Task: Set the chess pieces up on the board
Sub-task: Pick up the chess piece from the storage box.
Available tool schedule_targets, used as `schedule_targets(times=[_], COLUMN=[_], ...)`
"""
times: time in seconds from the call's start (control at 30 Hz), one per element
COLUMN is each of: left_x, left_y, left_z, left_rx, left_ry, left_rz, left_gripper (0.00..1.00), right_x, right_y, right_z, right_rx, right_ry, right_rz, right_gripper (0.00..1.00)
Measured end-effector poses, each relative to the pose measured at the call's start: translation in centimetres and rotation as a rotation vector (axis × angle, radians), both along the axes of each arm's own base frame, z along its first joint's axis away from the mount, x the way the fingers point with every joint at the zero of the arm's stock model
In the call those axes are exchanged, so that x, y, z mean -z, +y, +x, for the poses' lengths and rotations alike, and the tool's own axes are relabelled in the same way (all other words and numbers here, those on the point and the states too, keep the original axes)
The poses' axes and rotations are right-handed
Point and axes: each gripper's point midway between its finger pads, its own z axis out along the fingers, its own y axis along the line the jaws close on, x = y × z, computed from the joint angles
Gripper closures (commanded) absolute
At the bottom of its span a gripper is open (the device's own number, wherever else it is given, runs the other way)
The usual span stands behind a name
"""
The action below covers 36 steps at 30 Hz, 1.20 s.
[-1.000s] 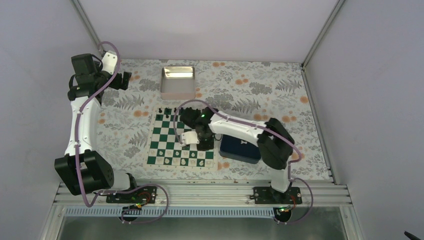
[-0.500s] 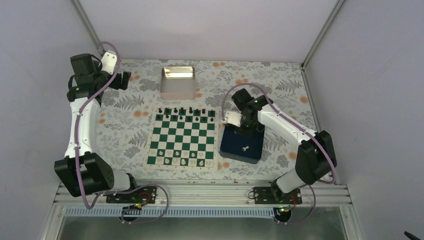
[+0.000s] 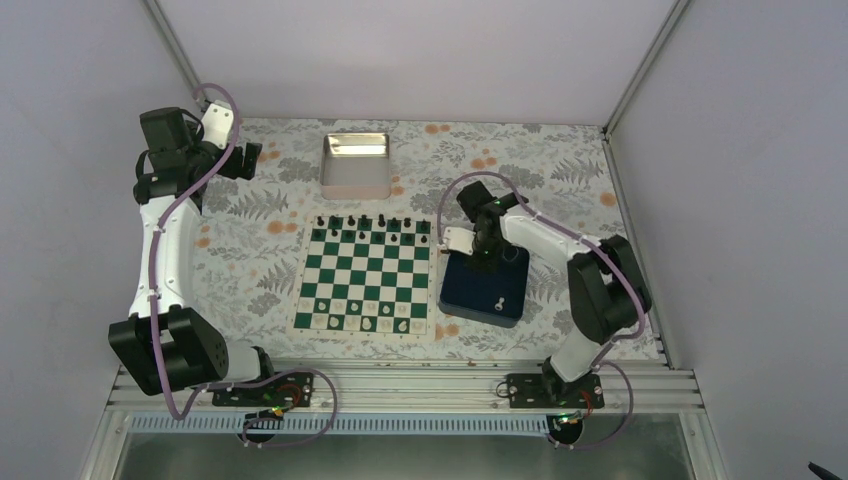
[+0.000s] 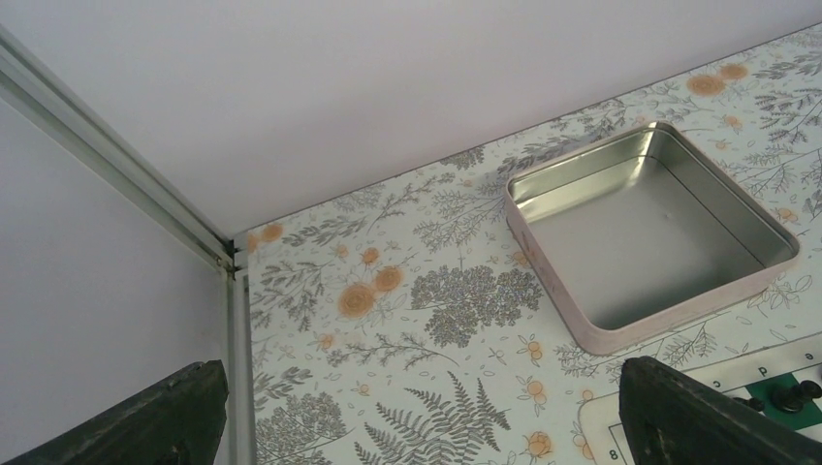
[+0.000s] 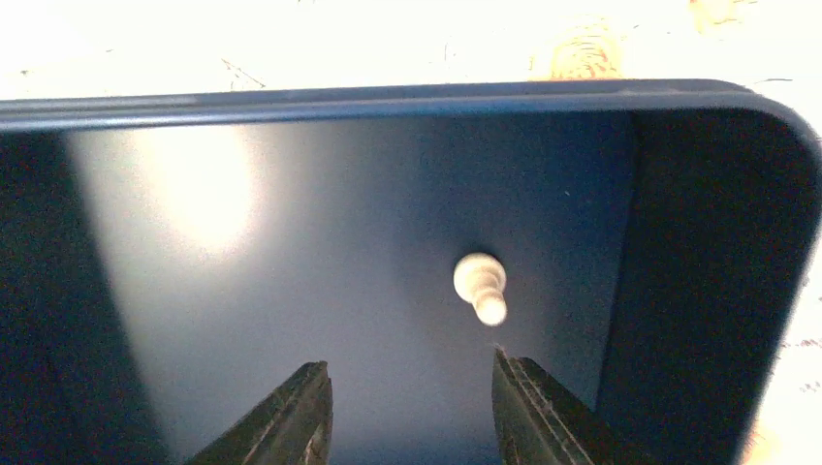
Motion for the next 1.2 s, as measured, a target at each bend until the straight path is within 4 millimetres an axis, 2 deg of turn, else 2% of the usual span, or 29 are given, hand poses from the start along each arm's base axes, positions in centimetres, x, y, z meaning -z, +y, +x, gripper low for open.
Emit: schedule_targets(times=[0.13,0.27,0.67,0.97,1.1,1.2], left_x=[0.1,0.2,0.3,0.4,0.4,0.5], left_y=[0.0,0.1,0.1,0.0,0.0,0.0], left_z=[0.0,0.0,0.0,0.0,0.0,0.0], left_rx=[-0.001,-0.003,-0.002,0.001,0.002,0.003], left_ry=[0.002,0.005,0.006,0.007,0.007,0.008], left_rz=[0.000,0.001,0.004,0.007,0.009,0.009], left_gripper=[0.00,0.00,0.00,0.00,0.00,0.00], right_x=[1.8,2.4,3.8,3.9,3.5,2.0], right_y=[0.2,0.4,0.3,0.2,0.2,0.3], right_z=[0.4,0.7,1.4,1.5,1.3,1.4], right_rx=[-0.004,-0.006,-0.002,-0.003,-0.003,-0.003], right_ry=[0.027,0.027,0.047,0.047,0.054,0.041], right_rz=[-0.017,-0.017,-0.030,-0.030,-0.033,-0.024], right_gripper=[0.55,0.56,0.69,0.87,0.89,0.90])
